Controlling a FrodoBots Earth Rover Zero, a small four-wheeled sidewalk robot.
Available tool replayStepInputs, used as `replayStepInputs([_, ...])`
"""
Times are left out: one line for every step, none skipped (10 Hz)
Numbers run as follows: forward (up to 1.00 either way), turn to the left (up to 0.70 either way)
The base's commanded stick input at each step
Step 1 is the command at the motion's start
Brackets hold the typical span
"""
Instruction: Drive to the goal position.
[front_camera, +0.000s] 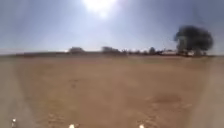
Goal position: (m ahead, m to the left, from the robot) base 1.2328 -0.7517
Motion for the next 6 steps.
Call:
replayStepInputs([1.0, 0.27])
replayStepInputs([1.0, 0.27])
replayStepInputs([1.0, 0.27])
replayStepInputs([1.0, 0.27])
replayStepInputs([1.0, 0.27])
replayStepInputs([1.0, 0.27])
